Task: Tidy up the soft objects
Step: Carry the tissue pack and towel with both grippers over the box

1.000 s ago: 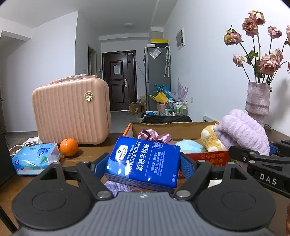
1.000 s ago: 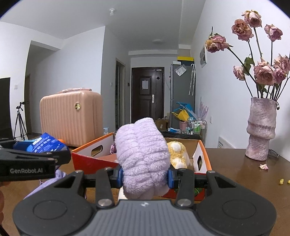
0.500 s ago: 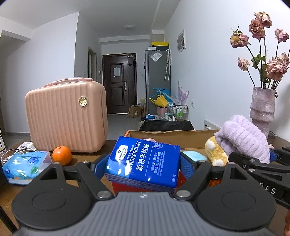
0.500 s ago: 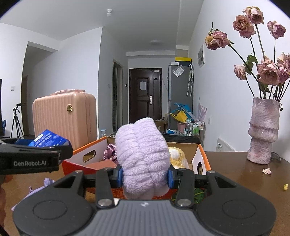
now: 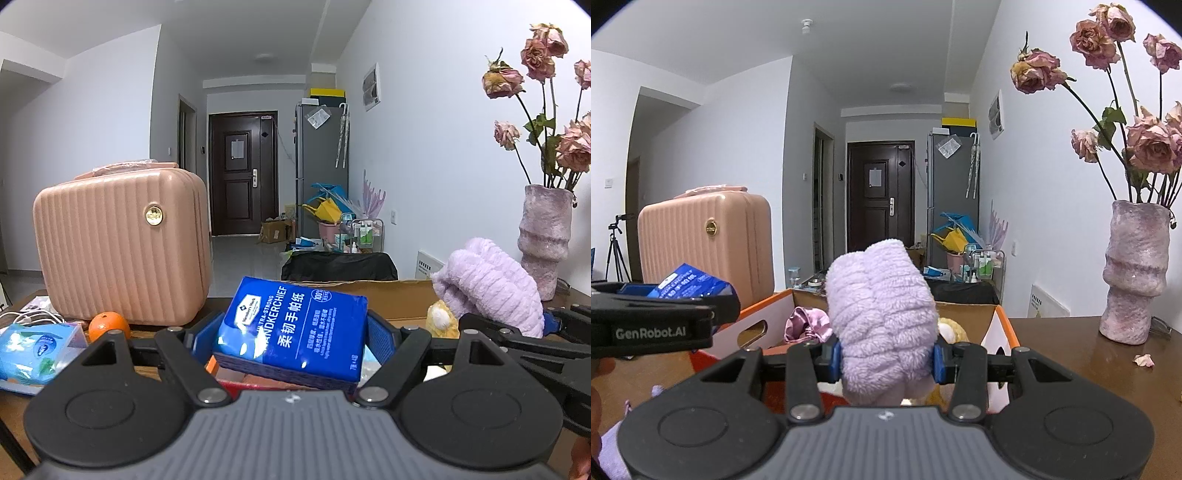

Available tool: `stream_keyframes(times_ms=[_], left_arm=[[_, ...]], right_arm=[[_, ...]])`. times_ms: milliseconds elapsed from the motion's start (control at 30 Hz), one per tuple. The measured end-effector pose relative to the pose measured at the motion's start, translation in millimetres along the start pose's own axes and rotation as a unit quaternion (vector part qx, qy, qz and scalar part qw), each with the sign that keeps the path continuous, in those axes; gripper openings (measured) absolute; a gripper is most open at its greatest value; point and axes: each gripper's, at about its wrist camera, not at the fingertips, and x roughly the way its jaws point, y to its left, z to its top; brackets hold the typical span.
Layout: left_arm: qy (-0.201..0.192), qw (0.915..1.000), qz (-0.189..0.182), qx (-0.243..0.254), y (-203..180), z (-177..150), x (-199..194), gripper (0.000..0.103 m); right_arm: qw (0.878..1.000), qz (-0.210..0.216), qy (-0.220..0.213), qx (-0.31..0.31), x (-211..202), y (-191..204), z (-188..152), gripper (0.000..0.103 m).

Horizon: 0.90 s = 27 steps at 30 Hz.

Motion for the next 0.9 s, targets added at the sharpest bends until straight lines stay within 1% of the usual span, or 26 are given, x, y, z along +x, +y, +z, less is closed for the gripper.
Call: stream_keyframes(times_ms=[267,600,900], left_arm=[[-0.005,1.0000,0.000,-0.005,-1.1,7.6,21.3,0.081],[-0.001,0.9999,0.004,-0.013,-0.4,14.0,50.2,0.081],[0.014,0.9995,0.005,-0.029,3.0,20.0,78.0,0.081]], right_arm=[[1.000,-0.005,0.001,0.002,24.1,-4.3,5.2,0.043],[1.000,-0.009,0.003,-0.003,58.8,-2.9,11.0,0.043],[1.000,-0.017,0.005,-0.005,81.0,-3.3,14.6,0.043]])
